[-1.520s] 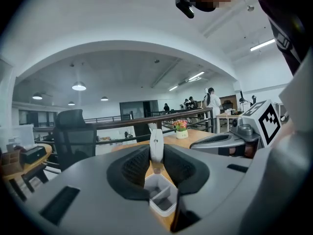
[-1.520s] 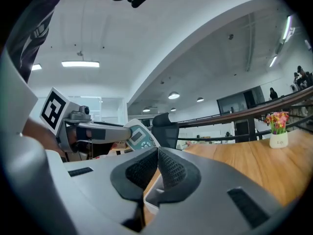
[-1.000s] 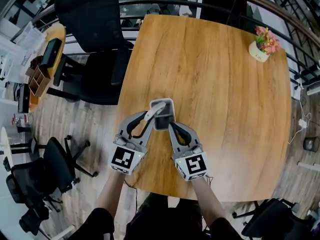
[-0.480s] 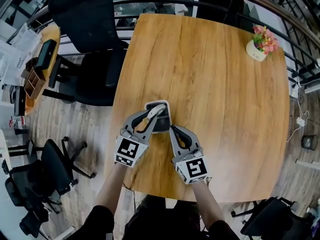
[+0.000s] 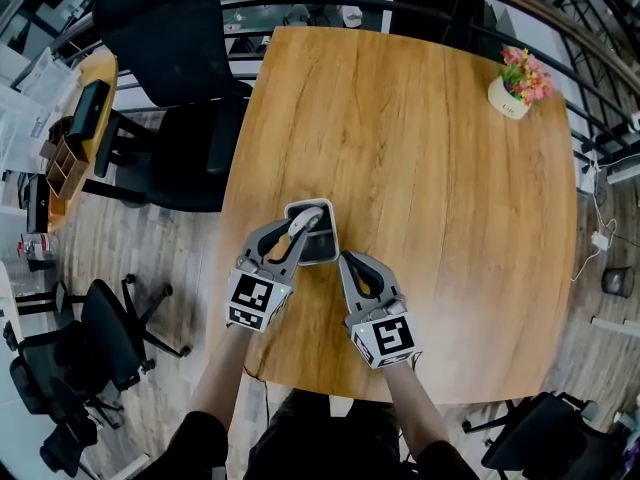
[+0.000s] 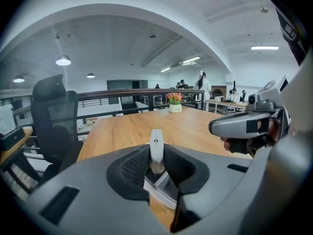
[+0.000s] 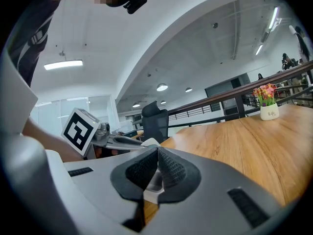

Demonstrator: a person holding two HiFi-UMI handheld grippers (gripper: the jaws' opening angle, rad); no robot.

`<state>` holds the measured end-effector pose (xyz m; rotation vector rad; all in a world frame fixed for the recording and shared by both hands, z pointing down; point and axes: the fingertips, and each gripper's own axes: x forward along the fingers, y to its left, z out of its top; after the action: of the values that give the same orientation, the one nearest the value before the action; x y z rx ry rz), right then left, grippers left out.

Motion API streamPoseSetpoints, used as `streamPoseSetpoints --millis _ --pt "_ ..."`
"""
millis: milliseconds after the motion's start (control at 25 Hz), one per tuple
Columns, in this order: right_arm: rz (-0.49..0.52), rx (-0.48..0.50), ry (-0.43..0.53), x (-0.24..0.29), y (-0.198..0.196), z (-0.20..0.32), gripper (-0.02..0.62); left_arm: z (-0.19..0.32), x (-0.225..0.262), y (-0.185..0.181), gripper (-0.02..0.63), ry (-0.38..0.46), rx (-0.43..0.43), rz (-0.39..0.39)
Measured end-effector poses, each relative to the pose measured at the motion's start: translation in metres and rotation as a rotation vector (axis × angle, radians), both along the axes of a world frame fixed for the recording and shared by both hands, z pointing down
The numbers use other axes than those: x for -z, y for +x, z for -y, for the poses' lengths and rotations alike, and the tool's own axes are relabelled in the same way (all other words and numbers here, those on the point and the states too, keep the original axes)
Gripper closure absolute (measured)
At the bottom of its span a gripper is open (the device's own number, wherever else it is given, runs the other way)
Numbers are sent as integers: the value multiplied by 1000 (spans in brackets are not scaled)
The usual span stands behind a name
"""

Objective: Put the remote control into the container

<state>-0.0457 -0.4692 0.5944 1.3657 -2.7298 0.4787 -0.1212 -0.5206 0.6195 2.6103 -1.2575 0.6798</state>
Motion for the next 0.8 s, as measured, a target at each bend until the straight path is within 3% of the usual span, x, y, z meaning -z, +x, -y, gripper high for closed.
streamPoseSetpoints --millis 800 --pt "1 17 25 21 -1 -16 577 -16 40 -13 511 96 82 -28"
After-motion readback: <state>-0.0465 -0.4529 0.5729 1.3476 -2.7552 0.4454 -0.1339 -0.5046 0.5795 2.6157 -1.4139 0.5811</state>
